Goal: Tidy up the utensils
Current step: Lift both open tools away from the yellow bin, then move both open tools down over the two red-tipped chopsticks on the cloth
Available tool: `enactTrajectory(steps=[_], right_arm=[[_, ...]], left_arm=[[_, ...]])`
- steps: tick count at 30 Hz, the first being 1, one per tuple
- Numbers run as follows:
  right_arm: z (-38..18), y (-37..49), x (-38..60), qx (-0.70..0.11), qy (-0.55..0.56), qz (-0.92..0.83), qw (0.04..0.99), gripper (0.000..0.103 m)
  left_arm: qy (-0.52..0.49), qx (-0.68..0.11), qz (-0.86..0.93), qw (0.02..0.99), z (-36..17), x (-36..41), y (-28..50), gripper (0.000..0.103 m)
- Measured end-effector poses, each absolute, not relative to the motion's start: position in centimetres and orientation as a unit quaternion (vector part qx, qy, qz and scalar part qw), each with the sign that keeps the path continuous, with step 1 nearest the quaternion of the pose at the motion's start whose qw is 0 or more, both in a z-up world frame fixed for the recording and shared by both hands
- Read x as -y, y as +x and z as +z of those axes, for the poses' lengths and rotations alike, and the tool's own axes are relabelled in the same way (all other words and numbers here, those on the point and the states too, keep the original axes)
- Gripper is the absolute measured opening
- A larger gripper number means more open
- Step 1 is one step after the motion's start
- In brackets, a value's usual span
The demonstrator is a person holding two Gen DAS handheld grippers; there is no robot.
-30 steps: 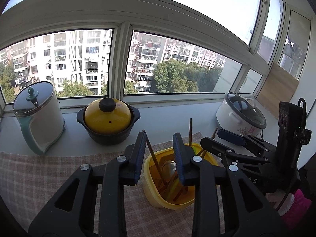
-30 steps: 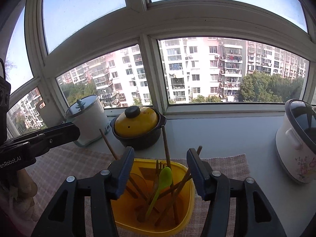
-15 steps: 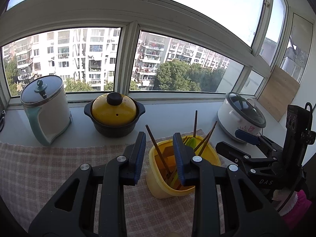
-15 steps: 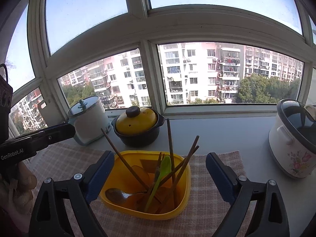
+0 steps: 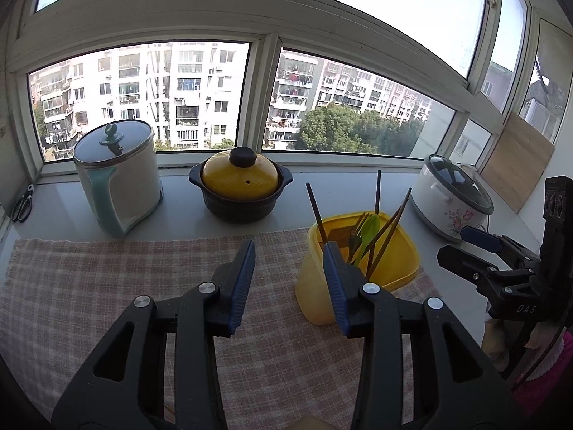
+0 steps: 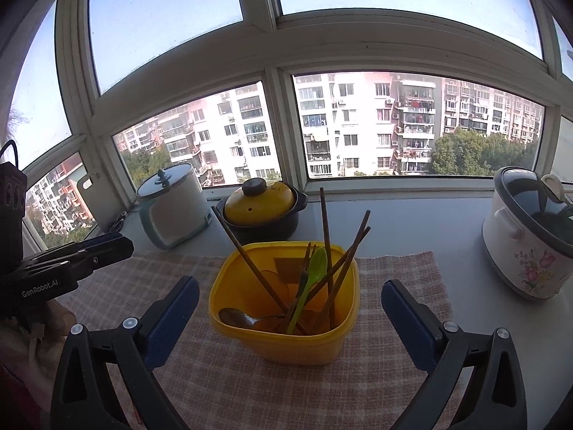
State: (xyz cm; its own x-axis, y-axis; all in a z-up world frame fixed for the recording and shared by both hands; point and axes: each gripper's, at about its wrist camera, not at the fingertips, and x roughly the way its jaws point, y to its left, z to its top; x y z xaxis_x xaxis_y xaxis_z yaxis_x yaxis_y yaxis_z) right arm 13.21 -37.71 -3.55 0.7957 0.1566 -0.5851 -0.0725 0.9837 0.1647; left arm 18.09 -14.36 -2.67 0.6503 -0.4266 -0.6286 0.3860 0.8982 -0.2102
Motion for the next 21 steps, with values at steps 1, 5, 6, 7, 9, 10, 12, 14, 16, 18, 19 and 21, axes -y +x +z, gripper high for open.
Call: enactTrajectory(steps=[1, 5, 6, 7, 9, 10, 12, 14, 16, 18, 19, 21], right_arm=[[-3.5, 12.9, 37.5, -0.314, 0.068, 0.062, 0.945, 0.103], [-3.4, 11.7, 36.4, -0.314, 0.063, 0.073, 0.945, 0.103], [-3.4, 11.4, 36.1, -0.313, 0.061, 0.078, 0.944, 0.103], [-3.4, 11.0, 35.8, -0.312, 0.059, 0.083, 0.945, 0.103], [-3.4, 10.3, 35.2, -0.309, 0.053, 0.095, 0.945, 0.103], [-3.4, 10.1, 34.8, -0.308, 0.048, 0.101, 0.945, 0.103], [-3.6, 9.8, 33.9, -0.310, 0.035, 0.111, 0.944, 0.103], [-3.8, 9.7, 32.6, -0.316, 0.017, 0.124, 0.941, 0.103], [-4.2, 9.8, 31.4, -0.323, 0.004, 0.139, 0.936, 0.103], [-4.7, 10.0, 30.2, -0.333, -0.004, 0.156, 0.930, 0.103], [-5.0, 10.2, 29.5, -0.339, -0.008, 0.166, 0.926, 0.103], [-5.6, 10.7, 28.1, -0.353, -0.017, 0.184, 0.917, 0.103]], left_arm=[[-0.029, -0.355, -0.221, 0.908, -2.7, 14.0, 17.9, 0.040], [-0.029, -0.363, -0.208, 0.908, -3.1, 12.0, 16.9, 0.040], [-0.032, -0.364, -0.203, 0.908, -3.1, 11.5, 16.7, 0.040], [-0.036, -0.367, -0.198, 0.908, -3.2, 10.8, 16.5, 0.040], [-0.044, -0.371, -0.185, 0.909, -3.6, 9.2, 16.1, 0.040], [-0.046, -0.375, -0.176, 0.909, -3.8, 8.4, 15.8, 0.041], [-0.050, -0.384, -0.157, 0.909, -4.4, 6.7, 15.5, 0.040], [-0.056, -0.394, -0.141, 0.907, -5.2, 4.9, 15.2, 0.040], [-0.063, -0.407, -0.126, 0.902, -6.1, 3.2, 14.7, 0.040], [-0.065, -0.420, -0.109, 0.898, -7.2, 1.6, 14.1, 0.041], [-0.065, -0.426, -0.100, 0.897, -7.7, 0.8, 13.8, 0.040], [-0.072, -0.437, -0.085, 0.893, -8.8, -0.7, 13.1, 0.040]])
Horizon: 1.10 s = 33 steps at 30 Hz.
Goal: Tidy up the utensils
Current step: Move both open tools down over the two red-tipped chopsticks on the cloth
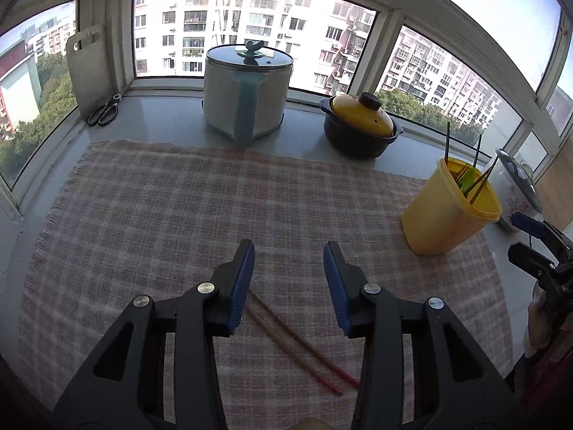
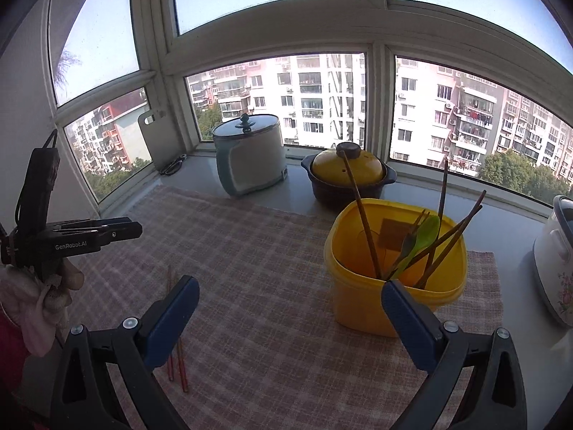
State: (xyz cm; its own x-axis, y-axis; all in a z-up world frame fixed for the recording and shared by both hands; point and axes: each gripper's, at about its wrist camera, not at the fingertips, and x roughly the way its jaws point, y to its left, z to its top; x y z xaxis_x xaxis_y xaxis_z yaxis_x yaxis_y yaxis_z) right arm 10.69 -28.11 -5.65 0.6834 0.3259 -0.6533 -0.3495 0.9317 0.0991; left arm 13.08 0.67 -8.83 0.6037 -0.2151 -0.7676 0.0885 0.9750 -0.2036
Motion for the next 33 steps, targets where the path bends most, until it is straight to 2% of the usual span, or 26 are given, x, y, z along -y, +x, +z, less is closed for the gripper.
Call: enactTrajectory(steps=[6, 12, 21, 29, 33], right_arm=[[-8.2, 12.6, 24.1, -0.398, -0.026, 0.233, 0.887, 0.099], [-12.6, 14.3, 19.9, -0.465, -0.025, 0.279, 0.840, 0.082], [-18.9, 14.9, 13.5, -0.545, -0.058, 0.333, 0.767, 0.039], [-20.8, 15.0, 9.0, -0.561, -0.124, 0.351, 0.739, 0.025], [-21.5, 15.3, 7.6, -0.565, -0.147, 0.352, 0.731, 0.022]], left_arm=[[-0.098, -0.467, -0.049, 0.877, -12.1, -4.0, 10.7, 0.040], [-0.119, -0.495, -0.030, 0.860, -15.2, -5.5, 8.2, 0.040], [-0.147, -0.512, -0.019, 0.846, -17.4, -6.5, 6.3, 0.040], [-0.172, -0.507, -0.012, 0.844, -18.0, -7.6, 5.7, 0.040], [-0.178, -0.507, -0.009, 0.843, -18.1, -8.0, 5.6, 0.040]])
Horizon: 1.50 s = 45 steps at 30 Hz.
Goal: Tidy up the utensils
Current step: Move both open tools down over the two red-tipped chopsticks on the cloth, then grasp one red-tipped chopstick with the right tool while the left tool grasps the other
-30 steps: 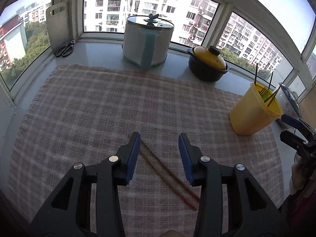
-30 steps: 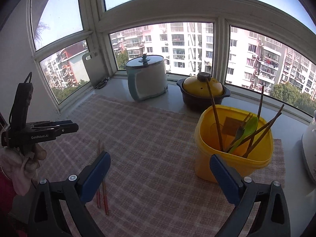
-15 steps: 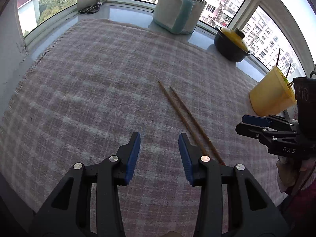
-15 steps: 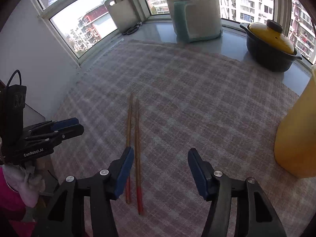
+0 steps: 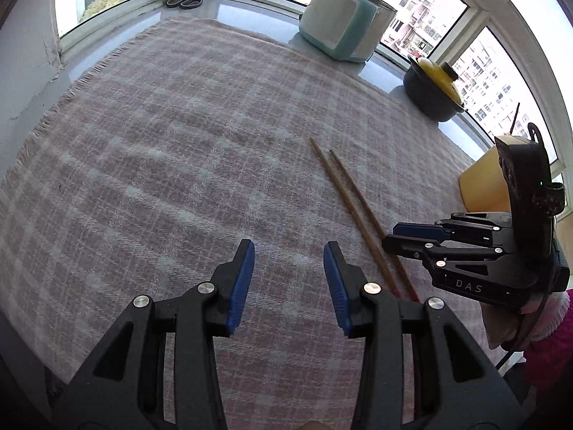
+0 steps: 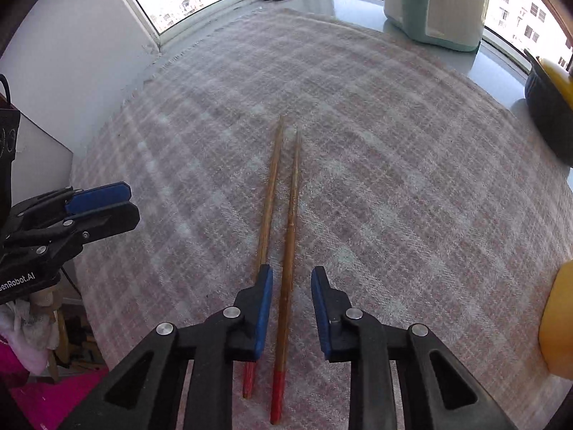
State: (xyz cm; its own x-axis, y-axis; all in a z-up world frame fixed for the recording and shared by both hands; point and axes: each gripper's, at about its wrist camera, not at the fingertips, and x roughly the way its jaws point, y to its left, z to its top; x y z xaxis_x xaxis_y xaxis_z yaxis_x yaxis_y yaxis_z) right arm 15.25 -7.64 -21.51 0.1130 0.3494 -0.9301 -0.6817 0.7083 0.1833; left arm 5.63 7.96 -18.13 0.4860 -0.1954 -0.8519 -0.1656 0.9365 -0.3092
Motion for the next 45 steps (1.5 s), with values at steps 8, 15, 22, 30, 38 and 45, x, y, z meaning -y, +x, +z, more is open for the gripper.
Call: enactTrajectory(steps=[8, 15, 22, 30, 38, 45], right_arm=[[-22.0, 15.3, 6.4, -0.559, -0.188, 0.343, 0.731, 0.015], [-22.0, 14.6, 5.2, -0.545, -0.227, 0.326, 0.738, 0.010], [-21.9, 15.4, 7.2, -0.552, -0.225, 0.300, 0.745, 0.004], [-21.8, 16.0, 12.8, -0.564, -0.188, 0.278, 0.755, 0.004], [-21.8, 16.1, 18.7, -0.573, -0.149, 0.268, 0.760, 0.004], [-21.5, 15.8, 21.8, -0.577, -0.114, 0.272, 0.761, 0.005]], left_arm=[[-0.180, -0.511, -0.017, 0.841, -18.5, -7.7, 6.1, 0.040], [-0.192, -0.513, -0.023, 0.836, -18.7, -7.6, 6.9, 0.040], [-0.185, -0.522, -0.049, 0.831, -19.2, -5.5, 7.7, 0.027], [-0.194, -0.533, -0.060, 0.821, -19.9, -2.1, 9.7, 0.027], [-0.185, -0.558, -0.003, 0.809, -21.4, -0.5, 11.9, 0.027], [-0.115, -0.562, 0.000, 0.819, -21.7, 2.4, 13.9, 0.027]])
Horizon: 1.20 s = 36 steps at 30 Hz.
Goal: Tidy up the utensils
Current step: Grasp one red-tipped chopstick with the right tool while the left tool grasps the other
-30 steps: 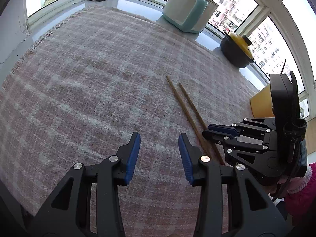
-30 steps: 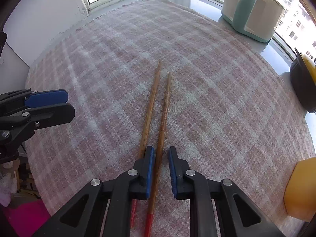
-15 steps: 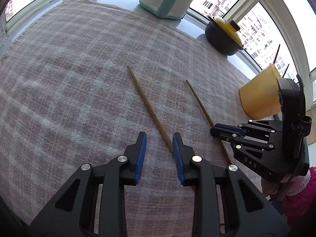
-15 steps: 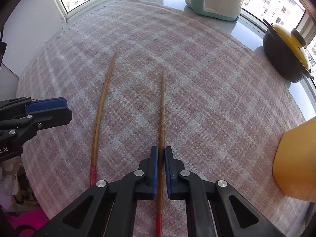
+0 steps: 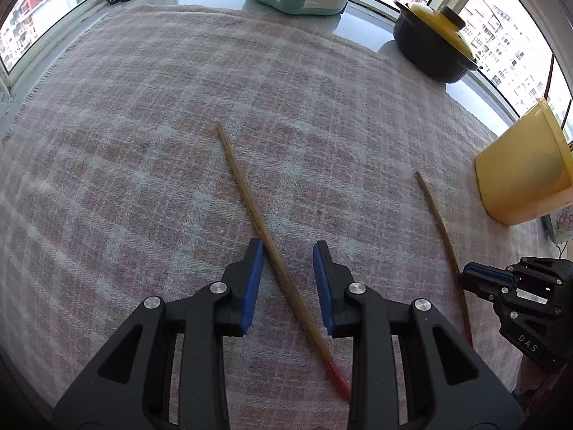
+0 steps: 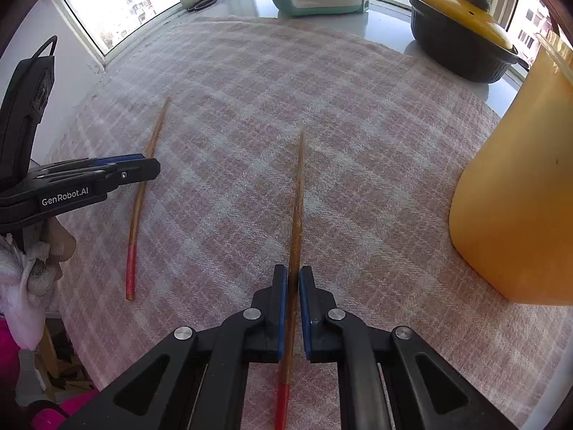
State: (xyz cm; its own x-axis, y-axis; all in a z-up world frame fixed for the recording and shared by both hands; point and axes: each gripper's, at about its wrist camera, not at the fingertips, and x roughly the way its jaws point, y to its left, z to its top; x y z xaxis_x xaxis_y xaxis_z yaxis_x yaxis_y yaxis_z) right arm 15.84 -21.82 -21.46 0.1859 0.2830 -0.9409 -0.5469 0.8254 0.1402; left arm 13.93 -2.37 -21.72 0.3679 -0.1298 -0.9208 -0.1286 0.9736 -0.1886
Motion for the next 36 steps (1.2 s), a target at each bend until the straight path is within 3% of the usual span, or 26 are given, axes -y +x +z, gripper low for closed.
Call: enactTrajectory(steps=[2, 5, 7, 12, 17, 23, 25, 27, 30, 35, 36], right_arm=[[-21.4, 15.8, 22.5, -0.578, -0.107, 0.272, 0.762, 0.010], [-21.2, 15.7, 23.1, -0.575, -0.097, 0.276, 0.764, 0.022], [-21.0, 15.7, 23.3, -0.574, -0.089, 0.281, 0.764, 0.024], [-21.3, 15.9, 22.4, -0.578, -0.099, 0.281, 0.760, 0.024], [-21.8, 16.0, 21.5, -0.582, -0.115, 0.275, 0.756, 0.023], [-22.1, 16.1, 21.9, -0.586, -0.123, 0.272, 0.754, 0.011], [-22.0, 16.3, 22.1, -0.589, -0.117, 0.271, 0.753, 0.011], [-21.9, 16.5, 22.1, -0.590, -0.113, 0.272, 0.751, 0.012], [-21.9, 16.9, 21.5, -0.597, -0.113, 0.274, 0.745, 0.018], [-22.2, 17.0, 20.0, -0.599, -0.150, 0.274, 0.738, 0.020], [-22.2, 17.0, 19.7, -0.598, -0.157, 0.275, 0.736, 0.019]], left_arm=[[-0.081, -0.560, -0.006, 0.825, -21.7, 3.4, 14.5, 0.026], [-0.049, -0.562, -0.034, 0.825, -21.8, 4.9, 14.9, 0.015], [-0.039, -0.567, -0.054, 0.821, -21.8, 5.6, 15.0, 0.014], [-0.036, -0.573, -0.061, 0.816, -21.8, 5.6, 15.2, 0.014], [0.050, -0.581, -0.097, 0.806, -21.7, 6.5, 14.8, 0.014], [0.095, -0.606, -0.120, 0.780, -21.3, 4.9, 14.3, 0.013], [0.076, -0.612, -0.111, 0.780, -21.0, 4.1, 14.5, 0.013], [0.047, -0.618, -0.092, 0.780, -21.0, 3.2, 15.0, 0.021], [0.010, -0.628, -0.084, 0.773, -21.6, 2.7, 15.8, 0.021], [0.042, -0.613, -0.070, 0.786, -21.6, 4.3, 15.7, 0.020], [0.047, -0.609, -0.074, 0.788, -21.5, 4.4, 15.7, 0.013]])
